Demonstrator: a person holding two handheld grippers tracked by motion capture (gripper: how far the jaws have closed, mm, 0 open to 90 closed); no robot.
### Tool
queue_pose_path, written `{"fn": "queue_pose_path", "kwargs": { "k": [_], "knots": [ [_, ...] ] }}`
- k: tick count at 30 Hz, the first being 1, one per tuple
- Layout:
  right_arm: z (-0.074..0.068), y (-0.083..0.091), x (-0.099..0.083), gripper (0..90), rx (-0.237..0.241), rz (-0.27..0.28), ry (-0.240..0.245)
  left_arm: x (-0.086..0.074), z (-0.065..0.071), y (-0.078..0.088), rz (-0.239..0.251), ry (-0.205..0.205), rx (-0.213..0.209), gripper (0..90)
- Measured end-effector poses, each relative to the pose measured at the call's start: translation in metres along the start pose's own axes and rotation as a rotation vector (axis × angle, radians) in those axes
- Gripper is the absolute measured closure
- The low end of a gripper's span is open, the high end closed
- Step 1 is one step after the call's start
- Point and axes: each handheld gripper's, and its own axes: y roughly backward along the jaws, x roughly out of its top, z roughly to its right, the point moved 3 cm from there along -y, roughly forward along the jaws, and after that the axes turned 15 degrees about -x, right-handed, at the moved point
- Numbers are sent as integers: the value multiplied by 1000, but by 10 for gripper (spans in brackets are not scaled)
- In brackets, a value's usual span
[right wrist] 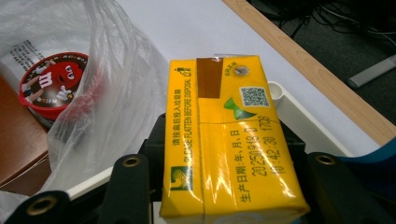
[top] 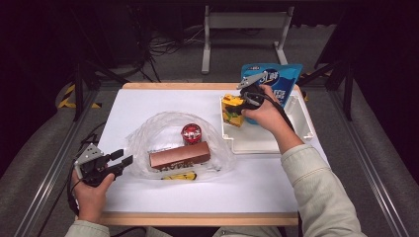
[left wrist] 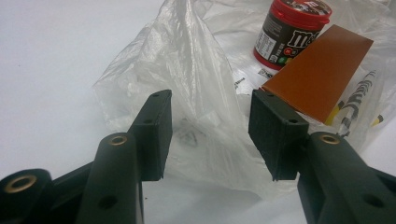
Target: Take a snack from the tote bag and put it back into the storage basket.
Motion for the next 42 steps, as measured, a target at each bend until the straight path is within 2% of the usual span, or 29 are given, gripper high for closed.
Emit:
{"fn": "queue_pose_path", "kwargs": {
  "k": [8,23,33,42],
  "knots": [
    [0,-8,-10,536,-3,-31,-15,0,0,-1,1,-1,-1,500],
    [-1,-17,-23,534,-5,-35,-37,0,0,-1,0,-1,-1,501],
    [-4,-24,-29,533,-28,-42,-33,0,0,-1,0,-2,-1,501],
    [-3,-23,-33,527,-30,-43,-47,0,0,-1,-2,-3,-2,500]
  ]
}}
